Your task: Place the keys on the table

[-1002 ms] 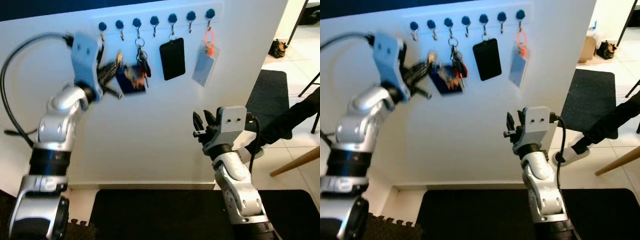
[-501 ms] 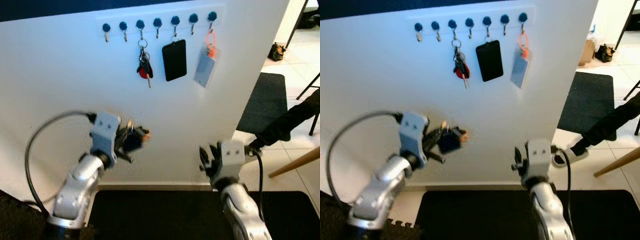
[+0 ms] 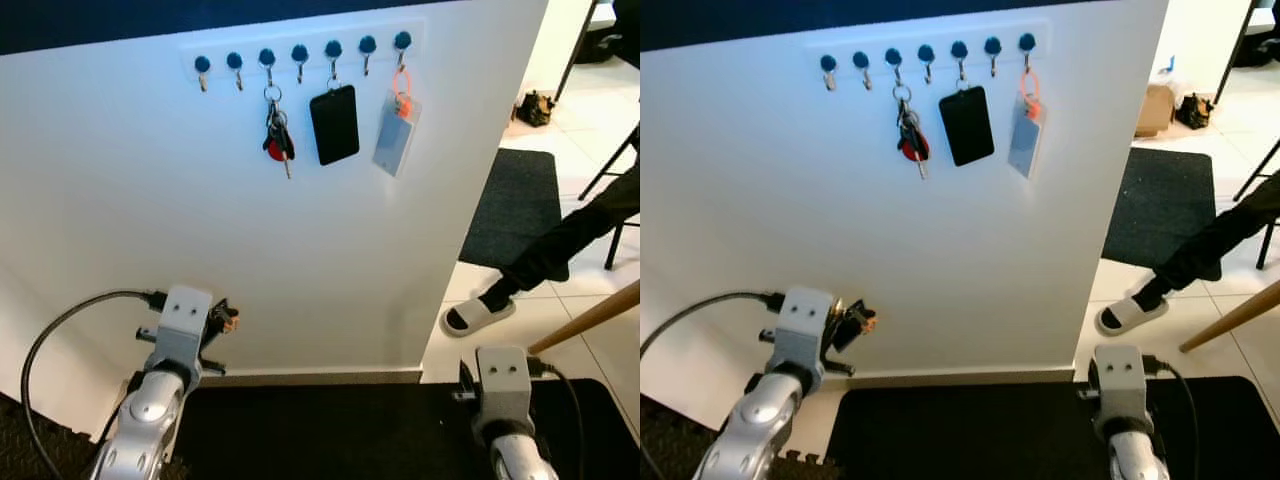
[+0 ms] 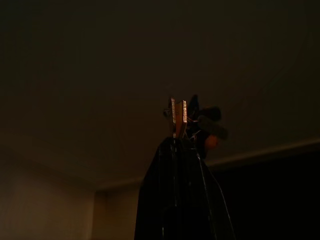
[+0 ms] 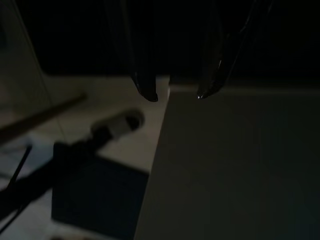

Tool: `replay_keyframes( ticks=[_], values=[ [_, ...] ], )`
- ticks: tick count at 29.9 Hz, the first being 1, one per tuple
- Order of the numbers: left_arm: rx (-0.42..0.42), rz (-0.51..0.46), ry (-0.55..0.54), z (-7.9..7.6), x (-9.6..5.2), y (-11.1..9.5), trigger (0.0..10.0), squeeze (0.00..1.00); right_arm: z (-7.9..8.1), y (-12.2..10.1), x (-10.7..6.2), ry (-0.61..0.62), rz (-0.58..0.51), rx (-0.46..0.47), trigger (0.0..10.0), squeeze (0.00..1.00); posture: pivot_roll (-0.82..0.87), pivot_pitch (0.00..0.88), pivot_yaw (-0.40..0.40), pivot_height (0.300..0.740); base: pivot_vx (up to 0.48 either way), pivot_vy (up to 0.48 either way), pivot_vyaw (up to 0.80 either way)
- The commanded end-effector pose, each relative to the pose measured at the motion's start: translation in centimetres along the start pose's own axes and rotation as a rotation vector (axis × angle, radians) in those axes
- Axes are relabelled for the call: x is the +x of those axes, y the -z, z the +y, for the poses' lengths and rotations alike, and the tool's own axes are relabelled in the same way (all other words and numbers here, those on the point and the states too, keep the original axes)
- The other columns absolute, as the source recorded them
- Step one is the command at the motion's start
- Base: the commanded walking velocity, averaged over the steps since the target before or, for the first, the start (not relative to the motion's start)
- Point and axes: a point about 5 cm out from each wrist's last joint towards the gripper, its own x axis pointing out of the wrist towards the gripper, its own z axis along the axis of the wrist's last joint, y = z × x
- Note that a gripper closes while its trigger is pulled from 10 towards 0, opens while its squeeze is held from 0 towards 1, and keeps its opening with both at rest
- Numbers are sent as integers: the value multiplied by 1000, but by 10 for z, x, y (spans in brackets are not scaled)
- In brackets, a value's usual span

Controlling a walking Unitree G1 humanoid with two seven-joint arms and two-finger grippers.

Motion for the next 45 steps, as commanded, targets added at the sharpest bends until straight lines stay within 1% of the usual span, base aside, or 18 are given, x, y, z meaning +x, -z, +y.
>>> replay_keyframes(
  ticks=[1,4,5,6,8,9,13,15,16,19,20,27,31,36,45],
  values=[
    [13,46,-44,5,-6,16,10000,0,0,23,-8,-9,70,-13,10000,0,26,215,106,740,0,0,0],
    [37,85,-55,7,-11,30,10000,0,2,41,-14,-20,120,-25,10000,0,29,208,103,740,0,0,0],
    [48,96,-53,7,-13,34,10000,0,2,44,-16,-27,130,-32,10000,0,29,208,103,740,0,0,0],
    [48,96,-53,7,-13,34,10000,0,2,44,-16,-27,130,-32,10000,0,29,208,103,740,0,0,0],
    [45,138,-51,7,-18,47,10000,0,5,53,-20,-52,156,-26,10000,0,33,203,100,740,0,0,0],
    [45,138,-51,7,-18,47,10000,0,5,53,-20,-52,156,-26,10000,0,33,203,100,740,0,0,0],
    [39,224,-65,3,-28,74,10000,0,8,65,-24,-67,180,-33,10000,0,37,188,93,740,0,0,0],
    [31,239,-71,2,-30,78,10000,0,8,66,-23,-64,178,-27,10000,0,39,189,90,740,0,0,0],
    [27,250,-61,-2,-33,82,10000,0,10,66,-22,-64,170,-19,10000,0,41,190,89,740,0,0,0],
    [26,250,-54,-5,-34,83,10000,0,13,65,-21,-72,163,-16,10000,0,45,194,87,740,0,0,0],
    [23,239,-54,-6,-34,81,10000,0,19,65,-21,-93,157,-11,10000,0,50,194,83,740,0,0,0],
    [43,225,-60,-7,-31,80,10000,0,26,65,-19,-105,152,-2,10000,0,54,188,87,740,0,0,0],
    [40,214,-57,-8,-28,78,10000,0,27,65,-18,-103,149,1,10000,0,51,185,88,740,0,0,0],
    [38,201,-59,-8,-25,75,10000,0,25,66,-17,-92,143,3,10000,0,44,183,91,740,-278,0,0],
    [32,195,-61,-9,-24,74,10000,0,24,67,-17,-90,141,-1,10000,0,46,186,90,740,-311,0,0]
  ],
)
